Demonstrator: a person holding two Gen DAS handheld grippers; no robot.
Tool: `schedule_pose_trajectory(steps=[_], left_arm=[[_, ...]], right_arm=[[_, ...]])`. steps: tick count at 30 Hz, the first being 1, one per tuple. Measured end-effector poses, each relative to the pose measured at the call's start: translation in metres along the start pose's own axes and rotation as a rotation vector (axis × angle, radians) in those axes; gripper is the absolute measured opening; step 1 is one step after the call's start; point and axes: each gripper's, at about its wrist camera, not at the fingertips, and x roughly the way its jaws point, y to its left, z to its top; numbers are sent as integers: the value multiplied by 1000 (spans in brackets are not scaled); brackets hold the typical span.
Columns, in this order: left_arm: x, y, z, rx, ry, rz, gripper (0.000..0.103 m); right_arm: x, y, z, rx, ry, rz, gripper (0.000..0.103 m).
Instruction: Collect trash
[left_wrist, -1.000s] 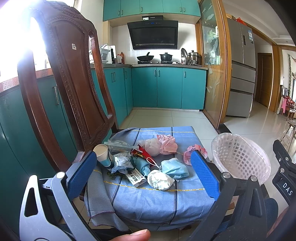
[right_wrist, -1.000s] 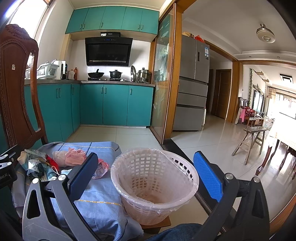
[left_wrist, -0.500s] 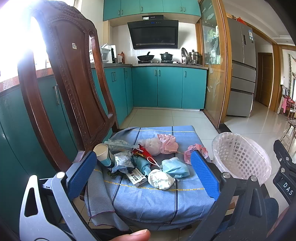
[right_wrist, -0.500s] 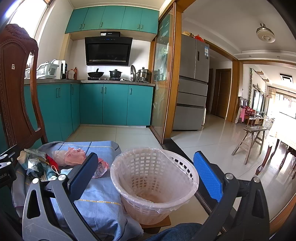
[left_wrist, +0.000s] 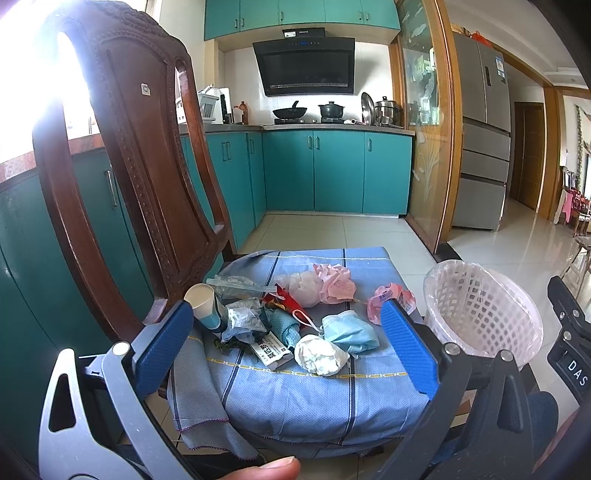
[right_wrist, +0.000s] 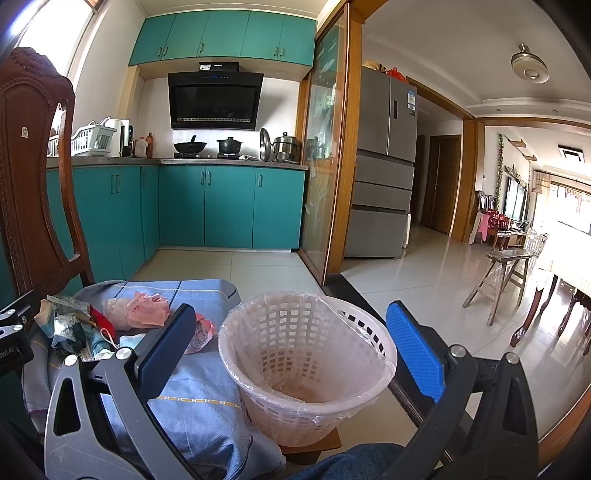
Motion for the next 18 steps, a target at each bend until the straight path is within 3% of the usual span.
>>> schedule_pose_trajectory(steps=[3, 7, 10, 15, 17, 18], left_arm=[[10, 3, -3, 19, 20, 12, 101], [42, 15, -11, 49, 115, 60, 101], [68, 37, -18, 25, 231, -4, 97], [115, 67, -4, -75, 370, -113, 44], [134, 69, 10, -107, 395, -130, 43], [143, 66, 20, -103, 390, -113, 43]], right_arm=[[12, -3, -5, 31, 56, 78, 101], [47, 3, -16, 1, 163, 78, 101], [71, 13, -19, -36, 187, 113, 101], [111, 54, 4, -179, 193, 281, 100], [131, 76, 14, -253, 204, 337, 96], [146, 87, 18, -283, 225, 359, 88]])
